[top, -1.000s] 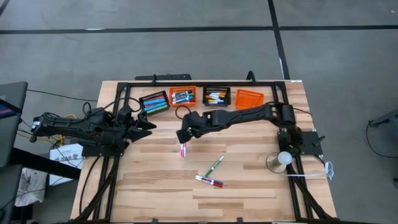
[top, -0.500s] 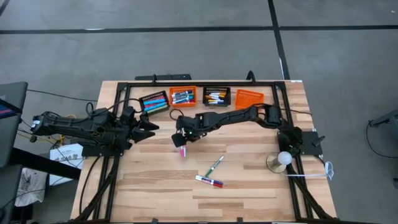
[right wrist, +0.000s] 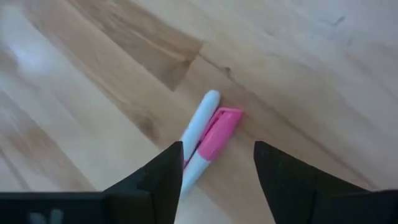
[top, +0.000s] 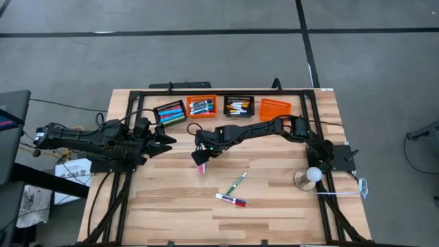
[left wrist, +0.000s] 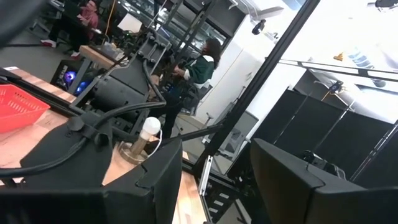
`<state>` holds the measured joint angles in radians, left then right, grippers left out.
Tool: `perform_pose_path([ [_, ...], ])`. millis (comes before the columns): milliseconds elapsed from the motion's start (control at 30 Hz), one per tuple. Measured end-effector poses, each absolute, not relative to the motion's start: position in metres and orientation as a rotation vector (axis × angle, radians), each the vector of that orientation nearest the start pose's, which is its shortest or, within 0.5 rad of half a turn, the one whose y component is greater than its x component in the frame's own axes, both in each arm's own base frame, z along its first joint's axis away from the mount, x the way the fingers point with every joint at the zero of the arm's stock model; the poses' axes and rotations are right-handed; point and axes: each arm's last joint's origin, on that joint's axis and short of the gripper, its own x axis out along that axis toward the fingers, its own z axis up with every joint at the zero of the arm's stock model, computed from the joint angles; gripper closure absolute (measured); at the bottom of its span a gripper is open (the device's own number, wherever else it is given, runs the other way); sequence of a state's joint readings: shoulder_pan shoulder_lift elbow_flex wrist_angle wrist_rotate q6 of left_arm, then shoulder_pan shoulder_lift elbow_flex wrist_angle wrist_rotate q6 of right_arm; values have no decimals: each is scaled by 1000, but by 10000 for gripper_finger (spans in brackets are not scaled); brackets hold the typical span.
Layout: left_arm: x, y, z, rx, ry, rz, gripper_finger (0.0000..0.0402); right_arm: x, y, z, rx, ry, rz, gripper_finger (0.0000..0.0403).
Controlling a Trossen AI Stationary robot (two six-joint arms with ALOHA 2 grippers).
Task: Pick & Place Markers
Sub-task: Put the right pink mini highlighter pen into the right black bin
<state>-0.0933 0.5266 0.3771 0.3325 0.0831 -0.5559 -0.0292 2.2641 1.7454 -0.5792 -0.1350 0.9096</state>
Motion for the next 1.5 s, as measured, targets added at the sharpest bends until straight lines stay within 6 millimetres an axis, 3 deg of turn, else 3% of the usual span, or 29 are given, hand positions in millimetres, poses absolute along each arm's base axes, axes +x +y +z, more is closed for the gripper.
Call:
perform_pose_path([
  [200, 137, -15, 277, -555, -130, -222, 211, 475, -10, 151, 859, 1077, -389, 226],
  [467, 137, -15, 277, -556, -130, -223, 211, 489, -4, 165, 791, 923, -215, 228],
  [867, 137, -15, 277, -555, -131, -222, 211, 489, -6, 160, 820, 974, -107, 233],
  [1100, 137, -15, 277, -553, -135, -223, 211, 495, -4, 134, 872, 1008, -55, 234],
  [1500, 137, -15, 277, -553, -136, -222, 211, 492, -5, 126, 866, 1059, -70, 257],
])
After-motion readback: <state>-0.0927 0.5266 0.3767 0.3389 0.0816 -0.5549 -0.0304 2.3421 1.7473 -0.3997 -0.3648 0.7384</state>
